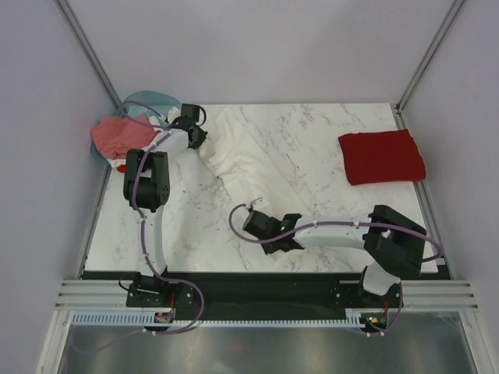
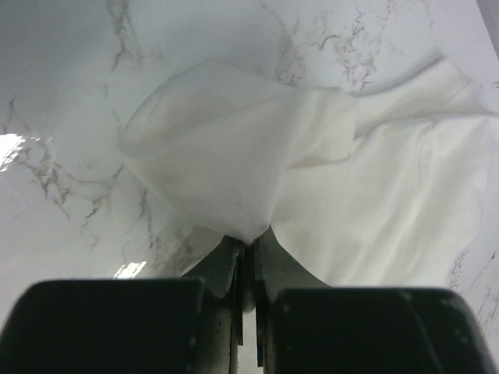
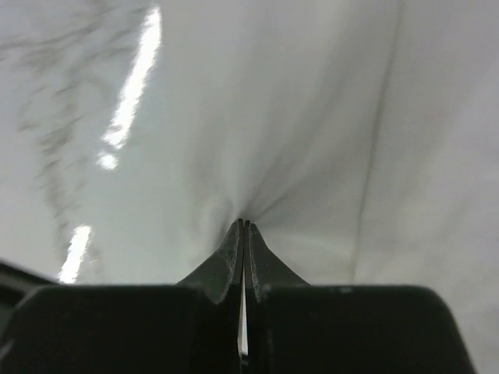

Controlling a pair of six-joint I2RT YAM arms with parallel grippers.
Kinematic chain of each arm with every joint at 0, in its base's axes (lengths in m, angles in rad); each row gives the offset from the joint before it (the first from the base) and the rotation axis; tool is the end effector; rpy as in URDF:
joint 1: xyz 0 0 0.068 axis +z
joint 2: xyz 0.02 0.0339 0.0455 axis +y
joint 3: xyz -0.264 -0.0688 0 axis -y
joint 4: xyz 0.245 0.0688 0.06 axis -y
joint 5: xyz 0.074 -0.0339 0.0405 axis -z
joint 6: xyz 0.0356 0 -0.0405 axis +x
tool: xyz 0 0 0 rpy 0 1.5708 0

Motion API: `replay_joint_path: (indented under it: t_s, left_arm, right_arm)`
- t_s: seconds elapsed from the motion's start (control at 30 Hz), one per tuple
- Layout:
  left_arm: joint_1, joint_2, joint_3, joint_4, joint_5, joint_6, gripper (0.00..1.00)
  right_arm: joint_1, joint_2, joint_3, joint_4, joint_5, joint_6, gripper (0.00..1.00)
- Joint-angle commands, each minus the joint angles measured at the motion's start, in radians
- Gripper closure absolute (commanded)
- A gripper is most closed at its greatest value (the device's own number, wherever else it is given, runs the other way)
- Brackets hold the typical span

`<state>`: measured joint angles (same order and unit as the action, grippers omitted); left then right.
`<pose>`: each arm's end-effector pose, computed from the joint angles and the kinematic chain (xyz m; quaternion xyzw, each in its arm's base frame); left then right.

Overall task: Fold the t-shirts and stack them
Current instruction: Fold the tshirt

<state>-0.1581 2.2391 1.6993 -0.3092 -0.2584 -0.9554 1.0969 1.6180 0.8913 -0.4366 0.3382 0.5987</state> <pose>0.4915 -0.0691 0.1649 -0.4021 0.8374 -0.0827 0.3610 0.1465 0.2598 0.1605 -0.2050 0.9439 0.0405 0.2555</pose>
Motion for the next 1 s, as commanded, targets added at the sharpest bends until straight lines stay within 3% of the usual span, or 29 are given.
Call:
replay_joint_path:
  t_s: [0.0,0.07,0.13,0.2,0.27,0.5,0.7,0.87,0.93,0.97]
  left_arm:
    - [-0.023,0.037,0.086,0.001,0.014,0.079,0.98]
    - [-0.031,0.073,0.13,0.007,0.065,0.105,0.98]
    - [-0.034,0.097,0.154,0.007,0.094,0.121,0.98]
    - [-0.035,0.125,0.177,0.013,0.108,0.132,0.98]
    - [-0.038,0.143,0.198,0.018,0.137,0.138,0.98]
    - [-0.06,0.214,0.287,0.03,0.221,0.149,0.98]
    - [-0.118,0.298,0.433,0.03,0.225,0.179,0.98]
    - [-0.124,0.358,0.528,0.03,0.228,0.184,0.96]
    - [-0.12,0.355,0.536,0.03,0.217,0.193,0.86]
    - [-0.118,0.349,0.539,0.03,0.22,0.207,0.76]
  right_arm:
    - [0.177,0.069,0.131,-0.043,-0.137,0.058,0.98]
    - [0.228,0.121,0.248,-0.051,-0.204,0.021,0.92]
    - [0.25,0.131,0.319,-0.036,-0.243,-0.003,0.63]
    - [0.219,0.114,0.351,-0.047,-0.217,-0.019,0.47]
    - [0.172,0.088,0.379,-0.068,-0.238,-0.055,0.45]
    - [-0.199,0.037,0.414,-0.045,-0.3,-0.161,0.47]
    - [-0.437,0.08,0.382,0.093,-0.315,-0.137,0.51]
    - [-0.529,0.102,0.279,0.188,-0.407,-0.091,0.51]
    - [-0.528,0.086,0.253,0.222,-0.407,-0.086,0.5]
    - [-0.528,0.08,0.245,0.229,-0.404,-0.085,0.49]
